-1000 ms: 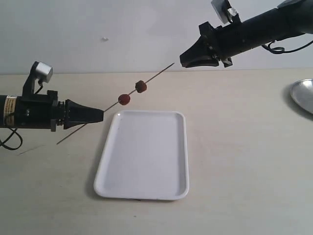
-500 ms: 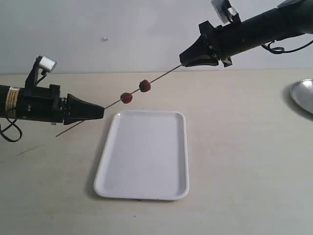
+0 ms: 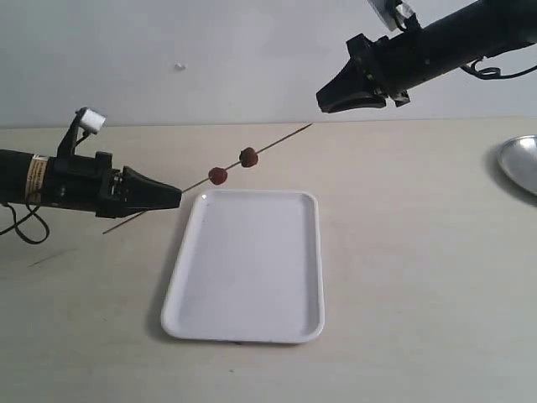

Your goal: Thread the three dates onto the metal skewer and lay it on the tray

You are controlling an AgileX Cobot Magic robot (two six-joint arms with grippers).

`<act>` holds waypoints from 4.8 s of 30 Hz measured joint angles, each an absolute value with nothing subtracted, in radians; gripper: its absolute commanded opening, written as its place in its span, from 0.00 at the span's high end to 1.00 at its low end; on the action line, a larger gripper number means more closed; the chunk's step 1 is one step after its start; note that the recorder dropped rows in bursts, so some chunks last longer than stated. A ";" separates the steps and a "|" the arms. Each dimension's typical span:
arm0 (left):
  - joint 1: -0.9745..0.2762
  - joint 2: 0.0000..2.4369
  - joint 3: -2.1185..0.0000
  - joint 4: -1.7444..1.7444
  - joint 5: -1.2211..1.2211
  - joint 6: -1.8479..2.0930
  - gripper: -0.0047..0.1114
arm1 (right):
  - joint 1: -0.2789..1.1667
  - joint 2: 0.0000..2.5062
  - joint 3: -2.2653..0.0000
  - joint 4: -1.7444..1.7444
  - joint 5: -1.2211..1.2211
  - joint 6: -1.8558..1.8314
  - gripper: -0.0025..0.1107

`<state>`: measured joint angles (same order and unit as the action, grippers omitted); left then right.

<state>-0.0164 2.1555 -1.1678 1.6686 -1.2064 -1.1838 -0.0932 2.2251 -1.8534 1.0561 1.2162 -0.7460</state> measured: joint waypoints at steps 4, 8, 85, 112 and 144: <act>-0.013 2.155 -1.168 1.669 -1.206 -1.180 0.96 | -0.094 2.225 -1.853 1.032 1.216 -0.746 0.80; -0.013 2.155 -1.168 1.669 -1.206 -1.180 0.96 | -0.094 2.225 -1.853 1.026 1.216 -0.744 0.80; -0.064 2.155 -1.168 1.581 -1.206 -1.162 0.96 | -0.094 2.225 -1.842 1.013 1.216 -0.744 0.80; -0.114 2.155 -1.168 1.514 -1.176 -1.021 0.96 | -0.100 2.225 -1.842 1.020 1.195 -0.746 0.82; -0.105 2.158 -1.168 1.441 -1.179 -0.928 0.96 | -0.105 2.225 -1.842 1.209 1.186 -0.746 0.82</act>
